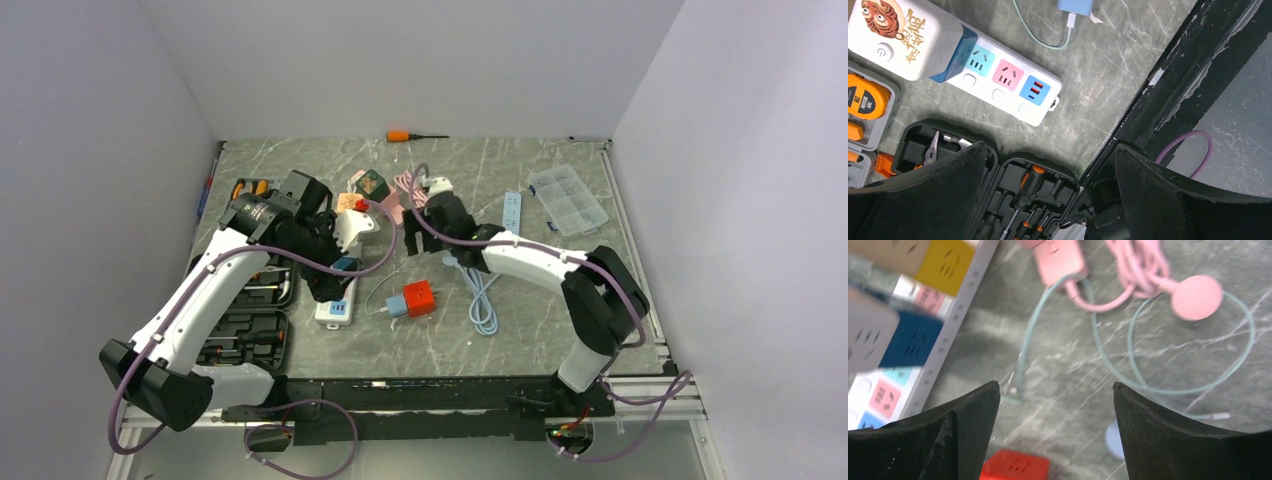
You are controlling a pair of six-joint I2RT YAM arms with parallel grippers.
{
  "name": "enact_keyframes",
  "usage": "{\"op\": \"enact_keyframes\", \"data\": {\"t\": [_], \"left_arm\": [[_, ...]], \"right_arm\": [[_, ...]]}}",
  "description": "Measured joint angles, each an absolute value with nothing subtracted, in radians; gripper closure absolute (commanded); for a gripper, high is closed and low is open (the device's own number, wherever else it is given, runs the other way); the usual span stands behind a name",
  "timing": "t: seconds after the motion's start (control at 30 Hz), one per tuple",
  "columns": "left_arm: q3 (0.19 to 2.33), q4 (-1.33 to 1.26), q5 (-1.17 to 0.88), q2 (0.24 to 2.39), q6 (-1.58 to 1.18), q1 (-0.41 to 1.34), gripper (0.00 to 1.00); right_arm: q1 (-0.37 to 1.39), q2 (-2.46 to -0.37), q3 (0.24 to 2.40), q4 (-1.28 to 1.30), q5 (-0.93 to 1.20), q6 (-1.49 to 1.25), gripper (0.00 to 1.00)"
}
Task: Pull the plug off the socket
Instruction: Pick up the socket from the center of the board.
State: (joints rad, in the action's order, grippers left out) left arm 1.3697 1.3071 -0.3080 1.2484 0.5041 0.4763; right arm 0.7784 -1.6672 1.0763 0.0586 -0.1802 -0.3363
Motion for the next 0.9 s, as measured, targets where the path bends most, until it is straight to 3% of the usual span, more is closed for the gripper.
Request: {"op": "enact_keyframes", "data": {"t": [0.23, 0.4, 0.7, 0.8, 0.9], "left_arm": [[1.381, 1.295, -0.293, 1.261, 0.52, 0.474, 0.01], [1.38, 1.274, -0.274, 1.26, 0.539, 0.472, 0.01], [1.361, 1.25, -0.245, 1.226, 0.547, 0.47, 0.01], [1.361, 1.242, -0.236, 1.205, 0.556, 0.47, 0.01], [1.349, 1.235, -0.228, 1.187, 0.557, 0.47, 0.01]], "right_arm": [[0.598, -1.75, 1.095, -0.052, 0.02, -0.41, 0.27], [0.574, -1.778, 1.095, -0.165, 0.218, -0.467, 0.39], [0.567, -1.868, 1.111, -0.231, 0.384, -0.562, 0.48], [0.567, -1.888, 1.119, -0.216, 0.402, -0.577, 0.67], [0.567, -1.89, 1.123, -0.208, 0.412, -0.587, 1.0]]}}
